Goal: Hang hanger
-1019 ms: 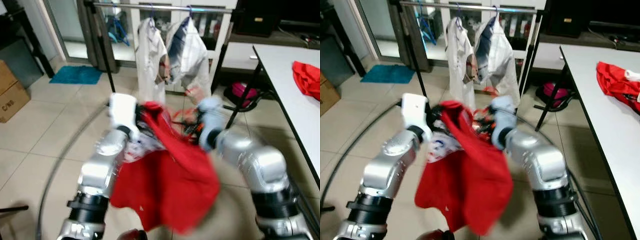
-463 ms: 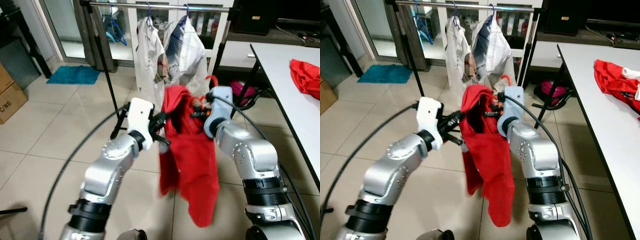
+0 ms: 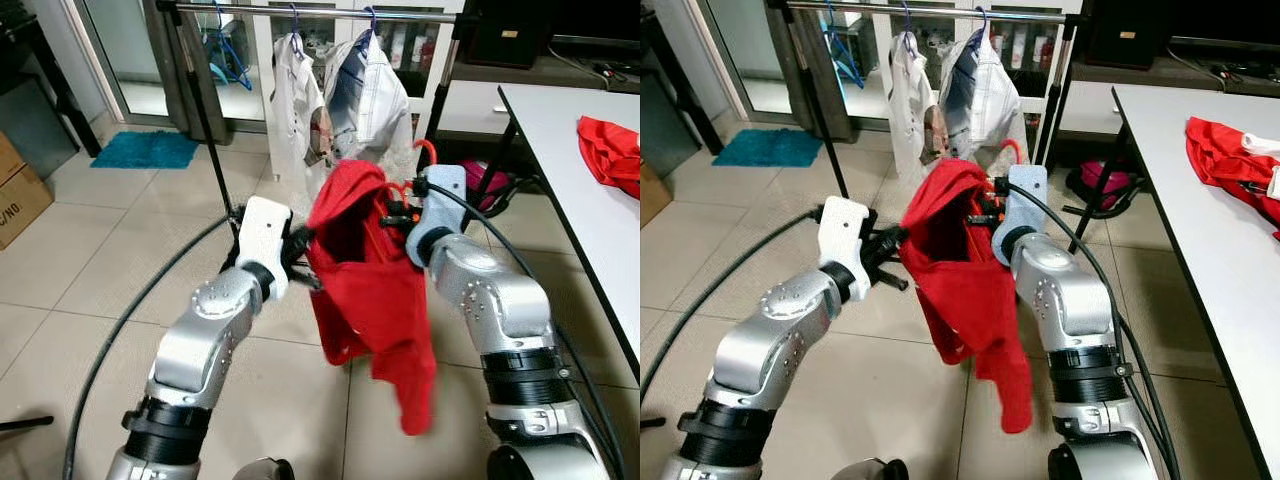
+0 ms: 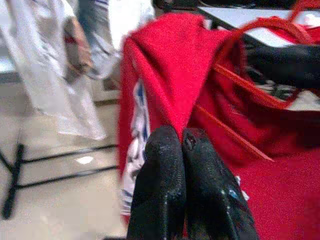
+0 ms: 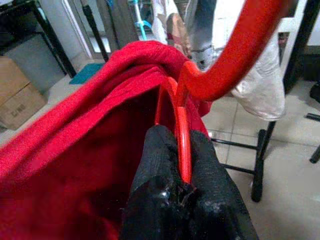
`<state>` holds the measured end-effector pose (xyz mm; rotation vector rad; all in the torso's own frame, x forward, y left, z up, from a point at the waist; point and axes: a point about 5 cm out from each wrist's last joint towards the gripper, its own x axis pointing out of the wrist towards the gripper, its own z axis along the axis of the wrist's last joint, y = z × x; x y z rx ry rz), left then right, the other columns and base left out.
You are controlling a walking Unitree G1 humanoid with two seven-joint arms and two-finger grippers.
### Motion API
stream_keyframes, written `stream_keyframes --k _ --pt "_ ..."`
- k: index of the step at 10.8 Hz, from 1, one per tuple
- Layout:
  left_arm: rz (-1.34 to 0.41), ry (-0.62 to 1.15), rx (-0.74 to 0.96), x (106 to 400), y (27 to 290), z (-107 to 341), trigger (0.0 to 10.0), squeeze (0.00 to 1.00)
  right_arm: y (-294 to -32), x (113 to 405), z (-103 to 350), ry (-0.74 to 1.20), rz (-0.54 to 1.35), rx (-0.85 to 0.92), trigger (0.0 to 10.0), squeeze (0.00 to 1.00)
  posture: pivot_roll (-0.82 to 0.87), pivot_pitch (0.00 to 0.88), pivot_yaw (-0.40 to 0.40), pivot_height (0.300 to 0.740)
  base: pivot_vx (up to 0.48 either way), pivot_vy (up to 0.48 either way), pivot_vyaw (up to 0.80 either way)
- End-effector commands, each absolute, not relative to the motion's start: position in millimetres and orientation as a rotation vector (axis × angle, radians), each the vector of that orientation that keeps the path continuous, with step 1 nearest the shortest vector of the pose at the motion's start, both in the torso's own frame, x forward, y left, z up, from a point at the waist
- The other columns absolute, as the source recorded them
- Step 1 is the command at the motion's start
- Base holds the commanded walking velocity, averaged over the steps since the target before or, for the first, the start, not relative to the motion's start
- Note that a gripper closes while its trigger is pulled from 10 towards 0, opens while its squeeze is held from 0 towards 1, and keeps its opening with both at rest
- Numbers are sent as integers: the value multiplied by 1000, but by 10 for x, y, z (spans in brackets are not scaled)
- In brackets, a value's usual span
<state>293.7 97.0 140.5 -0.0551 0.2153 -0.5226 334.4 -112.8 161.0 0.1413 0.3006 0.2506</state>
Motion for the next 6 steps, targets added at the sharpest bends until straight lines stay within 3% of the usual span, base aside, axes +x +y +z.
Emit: stream_keyframes --k 1,4,6 --pt "-578 217 -89 2901 935 1432 10000 1000 -1137 3383 1757 230 249 144 10000 0 -158 0 32 740 0 0 0" --pt "-724 236 -91 2802 812 1418 10000 1000 -1156 3399 1768 215 246 155 10000 0 -159 0 46 740 0 0 0" --pt "-730 207 -25 2807 937 1431 10000 1000 -1164 3430 1812 194 228 218 10000 0 -159 0 48 740 0 0 0"
